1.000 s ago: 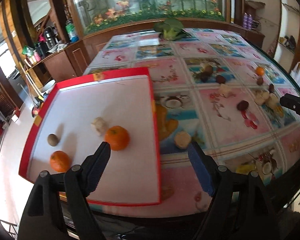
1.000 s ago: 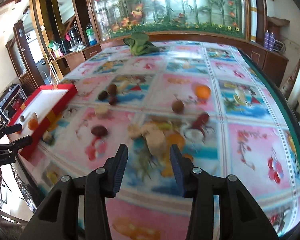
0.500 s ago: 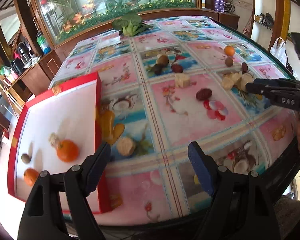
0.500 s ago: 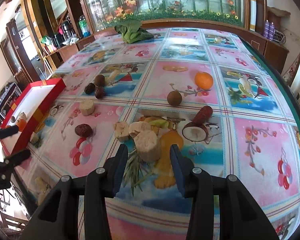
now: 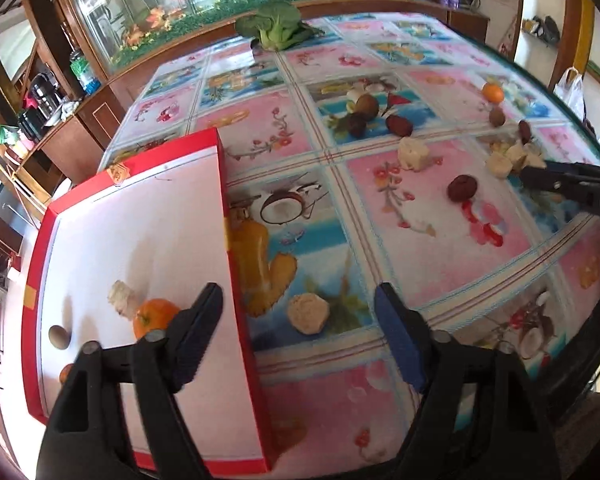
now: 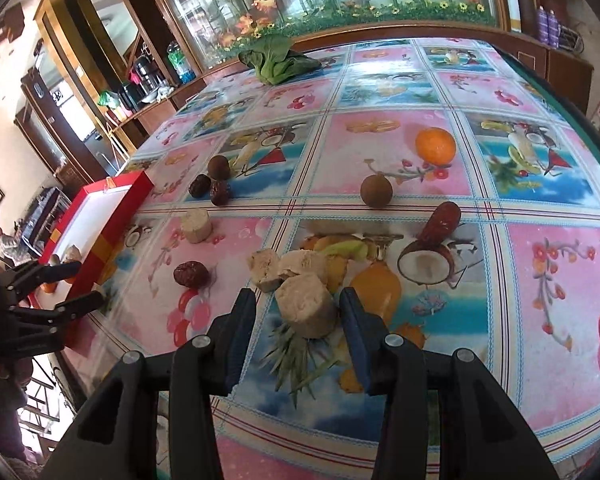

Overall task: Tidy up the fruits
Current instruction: 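Grasp a round beige slice with the right tool while the left tool grasps a round cracker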

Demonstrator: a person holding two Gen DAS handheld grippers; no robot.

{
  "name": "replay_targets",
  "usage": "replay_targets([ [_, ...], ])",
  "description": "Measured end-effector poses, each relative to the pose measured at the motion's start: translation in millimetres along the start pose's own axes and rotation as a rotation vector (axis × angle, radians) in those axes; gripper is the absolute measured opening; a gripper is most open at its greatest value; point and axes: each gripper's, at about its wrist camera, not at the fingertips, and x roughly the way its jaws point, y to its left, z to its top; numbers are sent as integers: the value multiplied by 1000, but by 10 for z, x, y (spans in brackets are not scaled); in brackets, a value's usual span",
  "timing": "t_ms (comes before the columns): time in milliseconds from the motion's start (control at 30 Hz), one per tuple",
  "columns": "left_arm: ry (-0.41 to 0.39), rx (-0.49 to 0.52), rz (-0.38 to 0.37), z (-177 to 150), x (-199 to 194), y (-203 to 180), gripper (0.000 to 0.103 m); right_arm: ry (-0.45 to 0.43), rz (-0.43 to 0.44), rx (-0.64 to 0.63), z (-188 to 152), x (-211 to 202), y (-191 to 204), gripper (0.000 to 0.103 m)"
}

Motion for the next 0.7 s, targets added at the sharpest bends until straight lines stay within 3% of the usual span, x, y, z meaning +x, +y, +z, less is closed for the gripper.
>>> replay_targets([
  [133,25,-7,4,14,88,71,60,0,14,9,-1,-12,-5,43],
  [267,23,7,-9,-19,59,78,60,2,23,7,3,-9,-1,43],
  [400,-56,24,-22,4,-196,80,60,3,30,8,10,-4,-4,43],
  [533,-96,109,-48,53,-317,-88,60,5,37,6,16,-1,-8,43],
  [633,-21,97,-52,35,-71,-71,59,4,38,8,15,-1,-7,43],
  [700,22,66,-95,25,70,-20,45,4,39,9,15,0,-6,43],
])
